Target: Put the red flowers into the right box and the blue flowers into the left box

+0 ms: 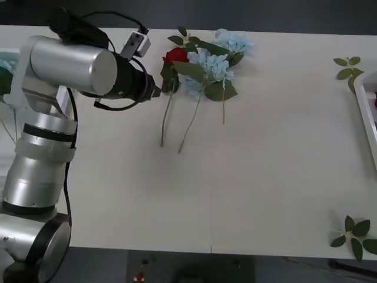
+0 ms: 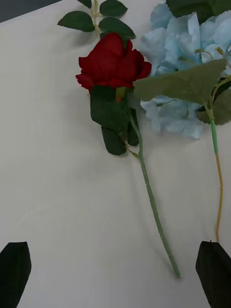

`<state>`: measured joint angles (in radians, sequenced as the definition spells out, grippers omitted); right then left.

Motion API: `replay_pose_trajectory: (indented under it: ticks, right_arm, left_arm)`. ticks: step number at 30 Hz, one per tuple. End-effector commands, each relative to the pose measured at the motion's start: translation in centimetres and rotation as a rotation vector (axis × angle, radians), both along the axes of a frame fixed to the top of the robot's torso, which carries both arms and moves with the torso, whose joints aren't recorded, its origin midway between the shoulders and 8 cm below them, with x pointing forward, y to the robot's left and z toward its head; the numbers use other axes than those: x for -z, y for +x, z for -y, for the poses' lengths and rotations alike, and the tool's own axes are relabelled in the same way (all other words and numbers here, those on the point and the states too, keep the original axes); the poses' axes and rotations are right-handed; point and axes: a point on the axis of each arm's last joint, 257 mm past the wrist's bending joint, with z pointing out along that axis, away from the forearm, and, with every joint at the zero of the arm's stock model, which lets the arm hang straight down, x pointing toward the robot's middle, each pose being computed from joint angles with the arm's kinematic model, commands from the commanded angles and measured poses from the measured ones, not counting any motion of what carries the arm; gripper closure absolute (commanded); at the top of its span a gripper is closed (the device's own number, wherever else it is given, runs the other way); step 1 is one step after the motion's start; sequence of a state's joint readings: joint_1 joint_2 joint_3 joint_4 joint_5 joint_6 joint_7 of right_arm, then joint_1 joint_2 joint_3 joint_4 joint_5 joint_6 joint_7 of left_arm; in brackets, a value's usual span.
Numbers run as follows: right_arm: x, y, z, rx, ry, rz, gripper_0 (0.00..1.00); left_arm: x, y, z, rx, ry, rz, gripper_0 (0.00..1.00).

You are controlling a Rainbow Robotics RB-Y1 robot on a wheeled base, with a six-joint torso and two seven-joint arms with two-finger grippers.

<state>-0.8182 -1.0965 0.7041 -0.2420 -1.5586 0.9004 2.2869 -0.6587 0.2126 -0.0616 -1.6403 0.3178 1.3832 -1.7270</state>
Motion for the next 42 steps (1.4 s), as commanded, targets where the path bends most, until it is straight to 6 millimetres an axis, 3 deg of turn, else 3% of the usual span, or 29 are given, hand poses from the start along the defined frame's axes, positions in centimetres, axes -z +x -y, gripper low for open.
replay_pose_trajectory:
  ticks: [1,6,11,17,23,26,31,35,42]
  right_arm:
    - [-1.4,0.4,0.5,0.036,0.021,0.040,0.08]
    - [-2.9,1.3,-1.3,0.027,0.103,0.062,0.08]
    - [-8.7,3.0,-4.6,-0.047,0.219,0.088,0.08]
    - [-16.1,5.5,-11.1,-0.228,0.323,0.109,0.08]
    - [-19.9,8.3,-19.3,-0.274,0.556,0.187,0.08]
    - [-20.2,9.6,-22.8,-0.284,0.609,0.185,0.08]
    - [-19.2,11.8,-26.7,-0.275,0.628,0.179,0.08]
    - [-17.2,14.1,-29.8,-0.253,0.600,0.173,0.07]
    - [-13.9,16.8,-33.6,-0.212,0.513,0.162,0.08]
  left_arm:
    - [-1.6,2.6,1.9,-0.035,-0.026,0.070,0.00]
    - [-0.2,3.8,2.8,-0.029,-0.014,0.099,0.00]
    - [1.3,5.0,3.6,-0.022,0.017,0.107,0.00]
    - [2.8,6.4,4.4,-0.016,0.024,0.126,0.00]
    - [4.0,6.6,5.3,-0.005,0.033,0.131,0.00]
    - [4.6,6.3,5.6,-0.003,0.042,0.121,0.00]
    - [5.8,6.8,5.1,-0.015,0.078,0.101,0.00]
    - [6.4,7.6,5.0,-0.019,0.083,0.117,0.00]
    - [6.8,7.5,5.2,-0.013,0.096,0.119,0.00]
